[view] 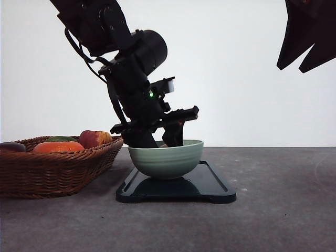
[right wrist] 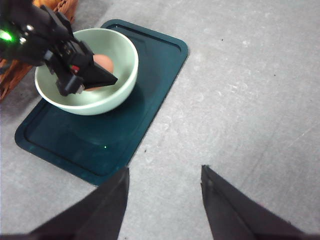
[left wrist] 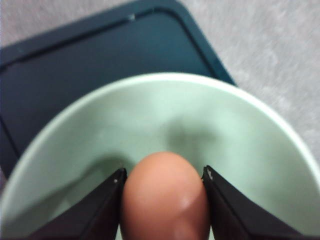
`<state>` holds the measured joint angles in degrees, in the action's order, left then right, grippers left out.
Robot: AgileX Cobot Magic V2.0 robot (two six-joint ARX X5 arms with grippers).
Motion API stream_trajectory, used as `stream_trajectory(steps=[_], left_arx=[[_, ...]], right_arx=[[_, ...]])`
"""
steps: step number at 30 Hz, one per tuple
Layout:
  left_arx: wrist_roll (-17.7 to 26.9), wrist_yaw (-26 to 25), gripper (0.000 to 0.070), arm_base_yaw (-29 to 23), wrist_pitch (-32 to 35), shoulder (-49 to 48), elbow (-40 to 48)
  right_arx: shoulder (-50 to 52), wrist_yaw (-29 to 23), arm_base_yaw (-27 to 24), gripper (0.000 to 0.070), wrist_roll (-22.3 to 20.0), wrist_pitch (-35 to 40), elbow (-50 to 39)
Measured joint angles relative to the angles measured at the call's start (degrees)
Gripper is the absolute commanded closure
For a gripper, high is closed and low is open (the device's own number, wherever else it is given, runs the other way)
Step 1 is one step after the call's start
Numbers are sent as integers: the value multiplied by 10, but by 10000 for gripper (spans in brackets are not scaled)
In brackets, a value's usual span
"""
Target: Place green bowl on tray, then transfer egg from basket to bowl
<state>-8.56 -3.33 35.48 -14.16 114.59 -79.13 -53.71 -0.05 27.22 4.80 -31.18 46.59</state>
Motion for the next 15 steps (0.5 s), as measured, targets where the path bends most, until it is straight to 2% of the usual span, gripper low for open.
stream_trajectory(steps=[3, 8, 15], left_arx=[[0, 0, 456, 1, 0, 1, 0], [0, 0, 343, 8, 1, 1, 0], [2, 0, 336, 13, -15, 1, -2]], right_arx=[[0, 0, 0, 423, 0, -8, 0], [0, 0, 0, 423, 0, -13, 0], [0, 0, 0, 423, 0, -14, 0]])
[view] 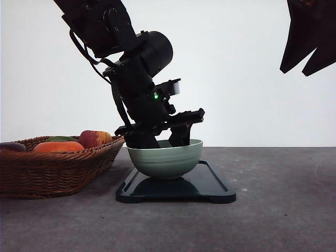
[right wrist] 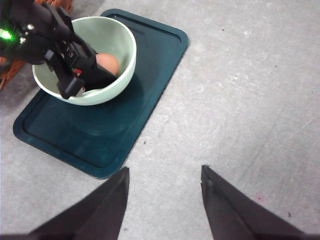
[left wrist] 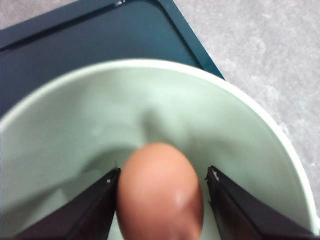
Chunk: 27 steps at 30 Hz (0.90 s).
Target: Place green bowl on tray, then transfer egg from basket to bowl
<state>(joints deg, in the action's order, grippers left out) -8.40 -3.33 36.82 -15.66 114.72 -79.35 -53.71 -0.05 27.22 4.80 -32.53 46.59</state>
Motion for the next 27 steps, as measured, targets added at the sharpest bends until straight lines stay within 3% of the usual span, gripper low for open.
stream_trajectory(steps=[17, 21, 27], left_arx=[[3, 0, 338, -8, -260, -1, -221], [12, 0, 340, -10, -287, -30, -226], [31, 0, 340, -11, -257, -143, -163]], right_arx=[[0, 0, 0, 423, 0, 0, 0], [0, 0, 0, 423, 0, 0, 0], [0, 0, 0, 423, 0, 0, 0]])
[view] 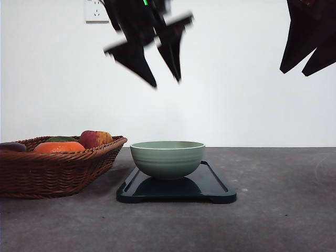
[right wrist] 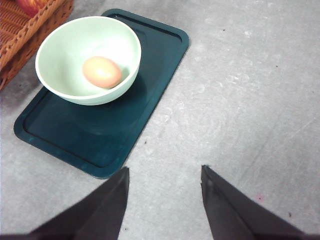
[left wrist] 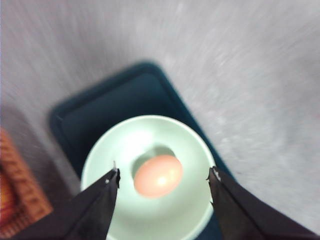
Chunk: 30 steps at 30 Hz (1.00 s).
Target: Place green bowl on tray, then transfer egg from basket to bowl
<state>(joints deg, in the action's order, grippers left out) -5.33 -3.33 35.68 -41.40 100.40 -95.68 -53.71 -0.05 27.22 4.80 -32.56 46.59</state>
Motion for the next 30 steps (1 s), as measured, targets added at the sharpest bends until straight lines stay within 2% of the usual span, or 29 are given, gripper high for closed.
stream_trajectory(steps=[8, 17, 24, 30], left_arx=[[-4, 0, 340, -3, 98, -164, 231], [-19, 0, 345, -40, 124, -388, 425], [-49, 0, 349, -92, 120, -484, 513], [-54, 0, 349, -128, 121, -495, 527]], right_arx=[[0, 0, 0, 422, 0, 0, 0], [0, 0, 1, 422, 0, 0, 0], [0, 9, 1, 422, 0, 0, 0], [0, 36, 1, 422, 0, -1, 0]])
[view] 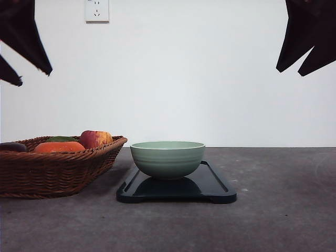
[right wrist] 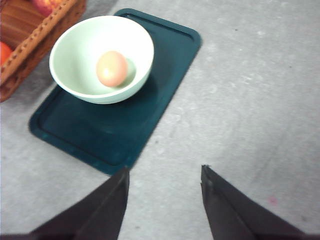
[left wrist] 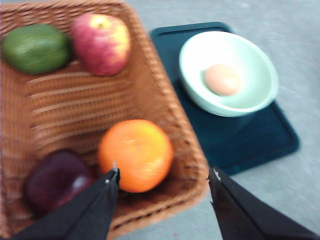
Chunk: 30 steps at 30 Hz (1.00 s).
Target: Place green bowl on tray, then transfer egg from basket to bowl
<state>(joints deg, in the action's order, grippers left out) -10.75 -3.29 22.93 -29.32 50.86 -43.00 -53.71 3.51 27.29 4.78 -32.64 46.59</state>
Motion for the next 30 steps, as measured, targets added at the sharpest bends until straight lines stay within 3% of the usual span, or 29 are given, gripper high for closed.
stream_trajectory(steps=[3, 4, 5, 6, 7, 25, 30], left_arx=[[-4, 0, 353, -3, -1, 1, 0], [-6, 0, 404, -3, -1, 1, 0], [-6, 0, 495, -3, -1, 1, 0], [-6, 0, 641, -3, -1, 1, 0], [-7, 0, 700, -3, -1, 1, 0], [-8, -1, 700, -3, 0, -4, 0], [23, -1, 700, -41, 41, -59, 28]], right_arx=[[0, 23, 0, 422, 0, -8, 0], [0, 27, 0, 461, 0, -10, 0], [0, 29, 0, 534, 0, -12, 0], [0, 29, 0, 652, 1, -12, 0], [0, 29, 0, 693, 1, -12, 0], [0, 40, 0, 684, 1, 3, 0], [0, 40, 0, 684, 1, 3, 0]])
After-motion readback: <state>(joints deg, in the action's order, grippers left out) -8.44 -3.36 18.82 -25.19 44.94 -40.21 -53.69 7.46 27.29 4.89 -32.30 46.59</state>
